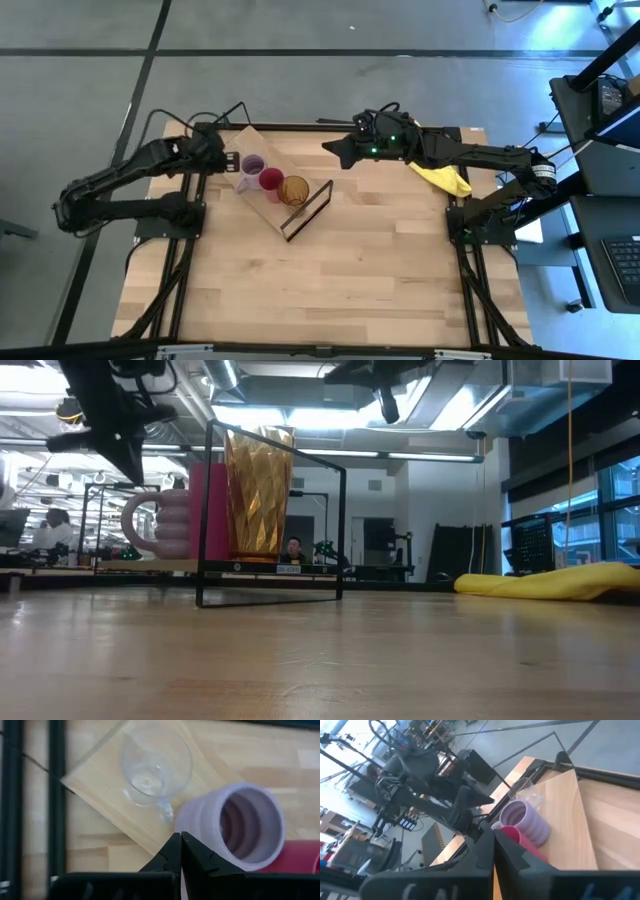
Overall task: Stack small to large cups/mugs on shelf
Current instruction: Put the transparent cup on the shelf
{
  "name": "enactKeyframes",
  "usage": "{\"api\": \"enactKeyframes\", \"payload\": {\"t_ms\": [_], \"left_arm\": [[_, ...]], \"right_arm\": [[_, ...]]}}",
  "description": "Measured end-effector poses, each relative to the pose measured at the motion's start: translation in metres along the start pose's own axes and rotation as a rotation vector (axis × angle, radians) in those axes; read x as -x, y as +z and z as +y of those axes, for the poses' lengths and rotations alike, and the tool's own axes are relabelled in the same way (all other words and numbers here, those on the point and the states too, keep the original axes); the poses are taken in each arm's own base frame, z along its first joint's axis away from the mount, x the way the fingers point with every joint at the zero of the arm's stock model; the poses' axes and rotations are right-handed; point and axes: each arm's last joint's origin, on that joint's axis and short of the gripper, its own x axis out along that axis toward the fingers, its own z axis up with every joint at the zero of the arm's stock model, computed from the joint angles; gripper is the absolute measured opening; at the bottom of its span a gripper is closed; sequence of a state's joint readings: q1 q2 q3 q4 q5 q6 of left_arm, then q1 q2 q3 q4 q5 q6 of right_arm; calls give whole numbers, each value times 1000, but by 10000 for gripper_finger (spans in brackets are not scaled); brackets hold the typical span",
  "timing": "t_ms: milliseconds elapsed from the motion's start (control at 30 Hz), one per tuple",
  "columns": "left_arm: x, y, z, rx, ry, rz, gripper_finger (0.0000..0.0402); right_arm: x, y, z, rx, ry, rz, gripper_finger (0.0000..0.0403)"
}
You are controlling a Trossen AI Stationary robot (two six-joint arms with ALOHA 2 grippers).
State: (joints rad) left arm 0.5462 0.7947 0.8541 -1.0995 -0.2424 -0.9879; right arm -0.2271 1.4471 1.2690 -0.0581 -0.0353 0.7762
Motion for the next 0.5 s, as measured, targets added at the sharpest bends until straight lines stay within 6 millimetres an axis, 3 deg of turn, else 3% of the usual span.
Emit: {"api": "enactKeyframes", "payload": {"t_ms": [200, 500], "left_arm": [[-26, -15, -6, 3, -27, -3, 1], [-41, -21, -3, 3, -17, -11, 0]], "right_arm": [[0, -1, -1, 1, -1, 17, 11], [0, -3, -3, -2, -26, 42, 12]]}}
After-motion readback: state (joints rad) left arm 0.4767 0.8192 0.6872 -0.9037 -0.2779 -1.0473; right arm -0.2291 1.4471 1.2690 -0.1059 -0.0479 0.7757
